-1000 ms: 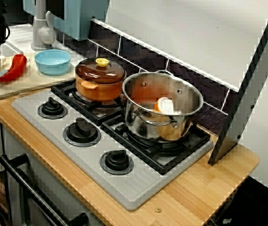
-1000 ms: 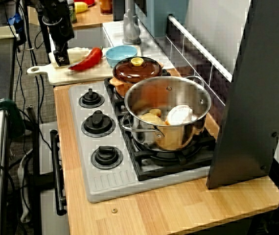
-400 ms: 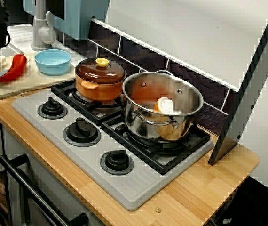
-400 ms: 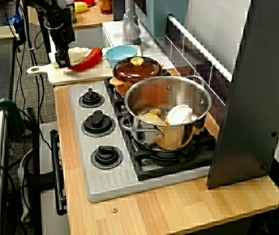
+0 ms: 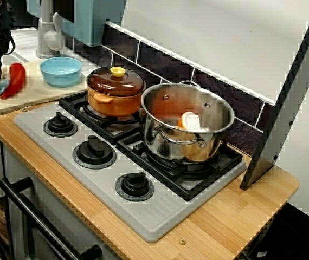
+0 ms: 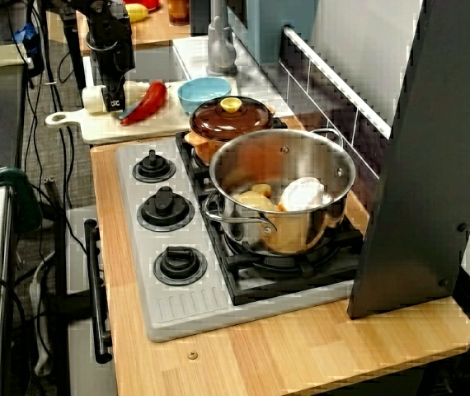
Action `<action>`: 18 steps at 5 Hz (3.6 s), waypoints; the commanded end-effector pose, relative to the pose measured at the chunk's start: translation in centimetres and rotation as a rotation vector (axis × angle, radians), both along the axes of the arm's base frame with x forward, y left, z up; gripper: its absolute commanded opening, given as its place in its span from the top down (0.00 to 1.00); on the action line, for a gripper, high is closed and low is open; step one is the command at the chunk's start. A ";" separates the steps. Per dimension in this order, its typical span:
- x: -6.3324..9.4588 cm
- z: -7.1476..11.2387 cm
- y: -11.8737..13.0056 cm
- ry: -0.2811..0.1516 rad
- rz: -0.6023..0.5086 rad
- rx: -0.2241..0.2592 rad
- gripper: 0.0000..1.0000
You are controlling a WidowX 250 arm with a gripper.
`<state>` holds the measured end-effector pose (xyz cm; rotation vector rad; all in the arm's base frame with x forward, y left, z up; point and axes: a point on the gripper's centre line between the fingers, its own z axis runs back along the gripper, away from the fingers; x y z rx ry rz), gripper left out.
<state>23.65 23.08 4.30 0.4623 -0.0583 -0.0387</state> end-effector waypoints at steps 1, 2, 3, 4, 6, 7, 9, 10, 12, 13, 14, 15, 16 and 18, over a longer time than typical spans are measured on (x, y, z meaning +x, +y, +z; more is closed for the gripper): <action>0.5 1.4 2.1 -0.008 0.040 0.046 0.00; 1.3 1.4 2.9 0.000 0.071 0.048 0.00; 2.1 1.1 3.6 0.009 0.101 0.049 0.02; 2.6 1.2 4.1 0.011 0.122 0.038 0.10; 3.0 1.3 4.7 0.019 0.136 0.006 1.00; 2.9 2.2 4.8 0.004 0.132 -0.026 1.00; 2.6 4.9 4.3 -0.043 0.122 -0.082 1.00; 3.0 6.4 4.1 -0.064 0.128 -0.114 1.00; 4.1 8.3 3.5 -0.079 0.133 -0.177 1.00; 4.2 8.5 3.5 -0.083 0.137 -0.186 1.00; 4.2 8.6 3.5 -0.084 0.145 -0.191 1.00; 3.9 8.7 3.4 -0.086 0.151 -0.198 1.00; 3.6 8.7 2.9 -0.079 0.152 -0.210 1.00; 3.1 9.4 1.7 -0.085 0.180 -0.246 0.00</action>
